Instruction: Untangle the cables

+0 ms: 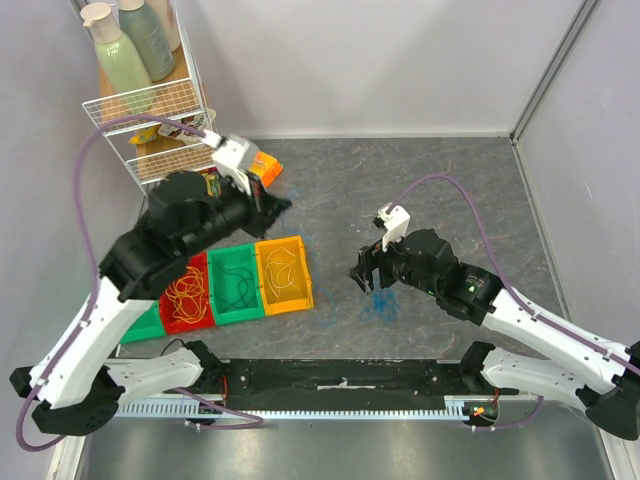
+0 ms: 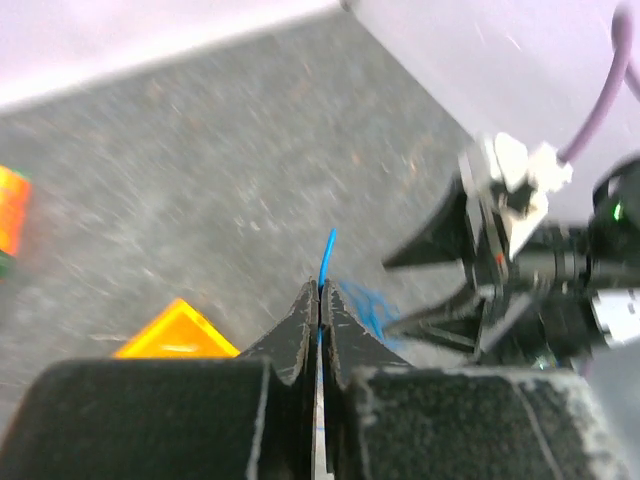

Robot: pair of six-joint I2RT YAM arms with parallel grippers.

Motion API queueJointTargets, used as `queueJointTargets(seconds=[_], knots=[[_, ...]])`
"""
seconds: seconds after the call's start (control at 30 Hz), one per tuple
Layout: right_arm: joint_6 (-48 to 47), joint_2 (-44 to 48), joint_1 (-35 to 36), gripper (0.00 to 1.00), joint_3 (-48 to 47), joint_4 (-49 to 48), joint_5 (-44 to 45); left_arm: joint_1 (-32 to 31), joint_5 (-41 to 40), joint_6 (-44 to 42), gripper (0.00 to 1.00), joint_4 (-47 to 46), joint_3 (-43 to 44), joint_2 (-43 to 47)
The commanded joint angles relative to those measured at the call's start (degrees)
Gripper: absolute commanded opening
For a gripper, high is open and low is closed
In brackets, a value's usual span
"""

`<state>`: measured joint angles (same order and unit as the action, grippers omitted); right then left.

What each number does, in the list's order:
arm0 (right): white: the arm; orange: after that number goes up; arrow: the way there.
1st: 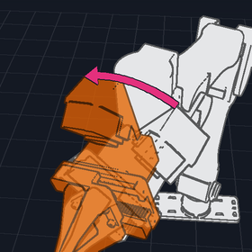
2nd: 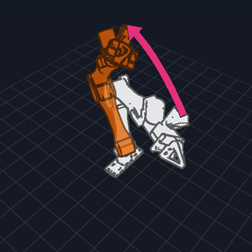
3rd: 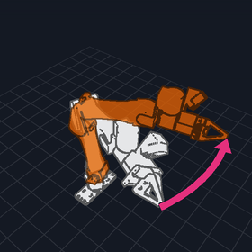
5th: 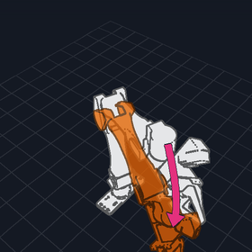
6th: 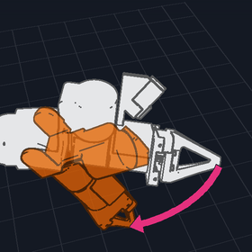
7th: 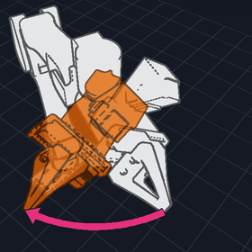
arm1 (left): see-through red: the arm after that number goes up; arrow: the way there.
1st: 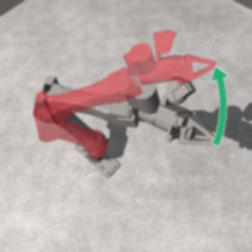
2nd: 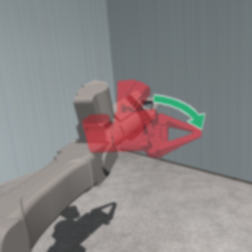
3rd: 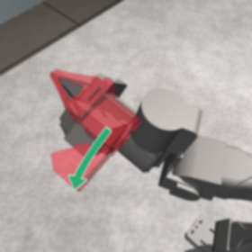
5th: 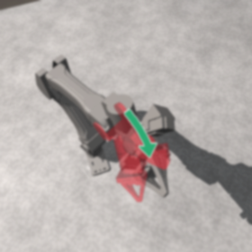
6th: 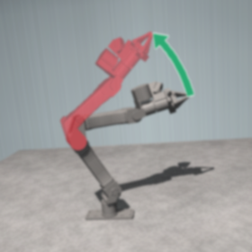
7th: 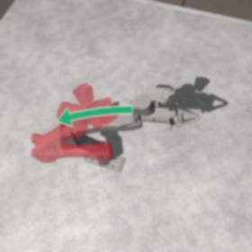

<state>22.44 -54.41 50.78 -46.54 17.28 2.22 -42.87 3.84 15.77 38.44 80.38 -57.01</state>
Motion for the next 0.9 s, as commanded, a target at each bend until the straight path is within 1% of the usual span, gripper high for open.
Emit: queueJointTargets(seconds=[0.0,0.07,0.1,0.13,0.2,0.27,0.37,0.43,0.5,0.53,0.63,0.73,0.77,0.8,0.87], knots=[[-1.52,-0.25,0.1,0.82,-1.35,-0.49,3.76,1.55,-15.68,-8.46,0.02,7.17,14.94,-4.76],[-1.61,-1.31,0.1,0.82,-2.49,-0.23,3.24,5.06,-18.24,-9.61,0.02,8.14,21.89,-8.36],[-1.87,-2.09,0.1,0.82,-3.19,-0.23,2.88,8.39,-18.08,-9.62,0.02,8.67,25.23,-9.86],[-1.87,-2.54,0.02,0.82,-4.25,0.29,2.36,11.99,-16.25,-9.27,0.02,9.37,28.22,-11.79],[-2.05,-3.33,0.19,0.82,-6.09,1.17,2.09,20.68,-13.43,-8.04,0.02,12.0,35.34,-15.56],[-2.13,-3.51,0.1,0.82,-7.59,1.97,2.18,26.93,-12.8,-7.07,0.02,14.73,42.55,-18.65],[-1.7,-3.42,0.1,0.82,-8.91,2.67,2.09,35.63,-14.99,-5.23,0.02,15.62,48.8,-20.07],[-1.35,-3.51,0.1,0.83,-9.44,3.2,1.65,40.74,-17.88,-4.61,0.02,13.87,50.13,-19.45],[-0.9,-4.03,0.1,0.83,-9.88,3.64,1.12,42.78,-21.22,-5.31,0.02,11.85,50.75,-18.4],[-0.9,-4.38,0.1,0.83,-10.4,3.99,0.77,42.78,-22.89,-6.01,0.02,10.71,51.01,-18.05],[-0.64,-5.96,0.1,0.83,-12.07,5.57,0.24,42.78,-29.22,-10.13,0.02,7.54,52.42,-17.61],[-0.47,-7.02,0.1,0.83,-14.01,6.45,-0.11,42.78,-37.55,-15.31,0.02,4.73,54.79,-17.87],[-0.46,-7.28,0.1,0.83,-14.1,6.63,-0.2,42.78,-38.54,-15.68,0.02,3.59,54.88,-17.87],[-0.2,-7.55,0.19,0.83,-14.19,6.54,-0.37,42.78,-38.73,-18.21,0.02,2.71,54.71,-17.61],[0.24,-7.81,0.1,0.83,-13.93,6.28,-0.2,42.78,-38.47,-19.37,0.01,1.73,54.62,-17.6]])
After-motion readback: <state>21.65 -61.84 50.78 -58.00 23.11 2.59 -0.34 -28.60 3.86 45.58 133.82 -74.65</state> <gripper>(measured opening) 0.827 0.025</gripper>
